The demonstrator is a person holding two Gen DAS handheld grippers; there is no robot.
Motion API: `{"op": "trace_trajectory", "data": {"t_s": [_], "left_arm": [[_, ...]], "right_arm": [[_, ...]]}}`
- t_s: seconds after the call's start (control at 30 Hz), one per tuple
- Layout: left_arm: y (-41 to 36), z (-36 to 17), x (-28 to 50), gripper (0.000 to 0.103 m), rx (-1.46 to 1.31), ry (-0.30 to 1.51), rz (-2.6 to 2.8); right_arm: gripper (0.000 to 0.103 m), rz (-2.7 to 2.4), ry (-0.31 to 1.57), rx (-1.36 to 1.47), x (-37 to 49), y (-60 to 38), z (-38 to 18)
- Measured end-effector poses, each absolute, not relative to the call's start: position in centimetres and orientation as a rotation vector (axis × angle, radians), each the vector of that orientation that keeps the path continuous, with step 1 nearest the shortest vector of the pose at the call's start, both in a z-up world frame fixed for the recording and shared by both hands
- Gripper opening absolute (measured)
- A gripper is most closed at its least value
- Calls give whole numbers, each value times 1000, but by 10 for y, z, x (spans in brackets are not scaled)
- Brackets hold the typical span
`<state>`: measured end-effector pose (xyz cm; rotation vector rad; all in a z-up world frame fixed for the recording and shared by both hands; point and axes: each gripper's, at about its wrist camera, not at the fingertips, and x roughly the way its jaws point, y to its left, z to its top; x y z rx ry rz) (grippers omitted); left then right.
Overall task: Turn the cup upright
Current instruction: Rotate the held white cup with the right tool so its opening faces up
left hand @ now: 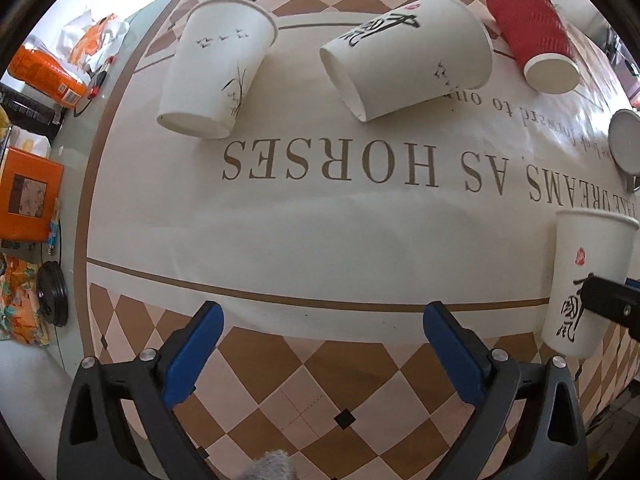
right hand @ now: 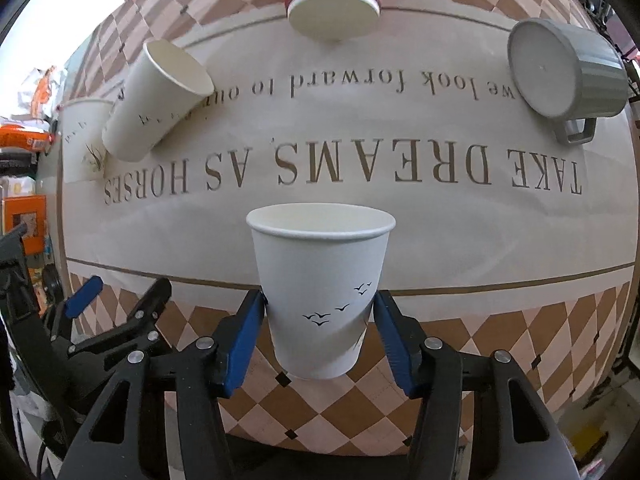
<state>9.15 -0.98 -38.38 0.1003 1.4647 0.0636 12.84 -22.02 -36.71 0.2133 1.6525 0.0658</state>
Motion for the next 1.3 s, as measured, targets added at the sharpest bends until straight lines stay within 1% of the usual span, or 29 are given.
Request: {"op": "trace_trajectory", "data": {"t_s": [0.17, 0.43, 0.67, 0.83, 1.0, 1.13, 1.27, 1.3], "left_arm": [[-21, -375, 93, 102, 83, 1471, 78], [-37, -373, 102, 102, 45, 1471, 116], [-48, -384, 100, 102, 36, 1488, 146], [-54, -391, 95, 102, 49, 1496, 157], [-56, -391, 79, 102, 45, 1490, 173], [-54, -387, 68, 102, 53, 1460, 210], [-56, -374, 59, 103, 79, 1413, 195], [-57, -368, 59, 103, 81, 1406, 185]], "right_arm": [[59, 81, 1572, 234, 128, -231, -352], [59, 119, 1342, 188, 133, -239, -331], [58, 118, 1119, 141, 138, -240, -341], [59, 143, 1026, 82, 125, -231, -349], [60, 163, 1002, 32, 108, -227, -350], [62, 167, 1094, 40, 99, -227, -366], [72, 144, 1106, 40, 82, -229, -366], [78, 140, 1104, 46, 79, -231, -363]]}}
